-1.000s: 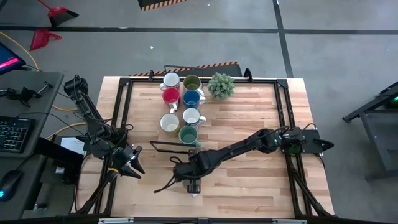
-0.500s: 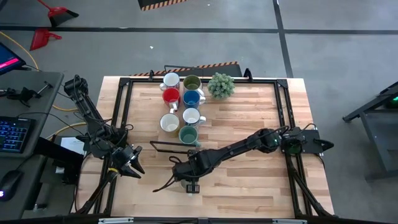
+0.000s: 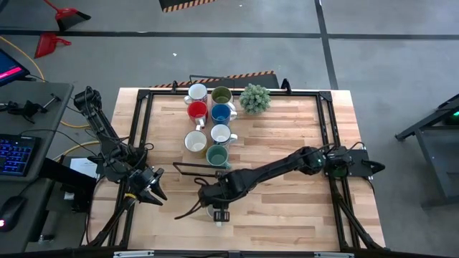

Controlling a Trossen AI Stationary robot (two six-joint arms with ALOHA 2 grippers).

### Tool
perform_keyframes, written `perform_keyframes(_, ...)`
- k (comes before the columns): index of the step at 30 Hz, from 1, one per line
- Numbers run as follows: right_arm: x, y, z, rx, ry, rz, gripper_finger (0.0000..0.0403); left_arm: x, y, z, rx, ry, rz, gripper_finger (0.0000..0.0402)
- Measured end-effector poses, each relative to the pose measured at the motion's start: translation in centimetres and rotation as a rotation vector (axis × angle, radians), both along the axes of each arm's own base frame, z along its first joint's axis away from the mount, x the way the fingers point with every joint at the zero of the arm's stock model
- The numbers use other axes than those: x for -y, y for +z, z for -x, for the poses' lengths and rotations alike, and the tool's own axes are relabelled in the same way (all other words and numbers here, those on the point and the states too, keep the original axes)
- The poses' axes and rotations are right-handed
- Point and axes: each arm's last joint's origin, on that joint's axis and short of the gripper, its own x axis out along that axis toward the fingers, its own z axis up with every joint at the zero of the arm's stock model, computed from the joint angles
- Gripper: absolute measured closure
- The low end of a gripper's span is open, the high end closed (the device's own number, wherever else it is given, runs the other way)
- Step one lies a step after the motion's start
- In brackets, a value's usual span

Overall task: Place coffee mugs
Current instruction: Move the gray patterned mug to the bottom middle of the table, then adjust the yellow mug on the shelf

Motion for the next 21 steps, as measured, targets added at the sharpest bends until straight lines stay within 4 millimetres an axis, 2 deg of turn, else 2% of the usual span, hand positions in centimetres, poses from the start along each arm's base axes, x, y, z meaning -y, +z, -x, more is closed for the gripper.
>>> perform_keyframes(5,0.3,3.2,1.0,0.052,0.033,-0.037,0.0304,0.0,0.0,0.0,0.004,-0.002,-0.015,0.0296)
perform_keyframes(10,1.1,9.1,4.2,0.119,0.110,-0.027,0.0304,0.0,0.0,0.0,0.024,0.003,-0.040,0.0296)
perform_keyframes(14,1.3,13.4,8.8,0.095,0.198,0.021,0.0304,-0.1,0.0,-0.1,0.030,0.020,-0.041,0.0296)
perform_keyframes(17,1.4,16.3,12.9,0.065,0.182,0.083,0.0304,-0.1,0.0,-0.1,0.031,0.025,-0.038,0.0296)
perform_keyframes(21,0.7,18.5,17.5,0.105,0.146,0.179,0.0304,-0.1,0.0,-0.1,0.033,0.045,-0.039,0.0296)
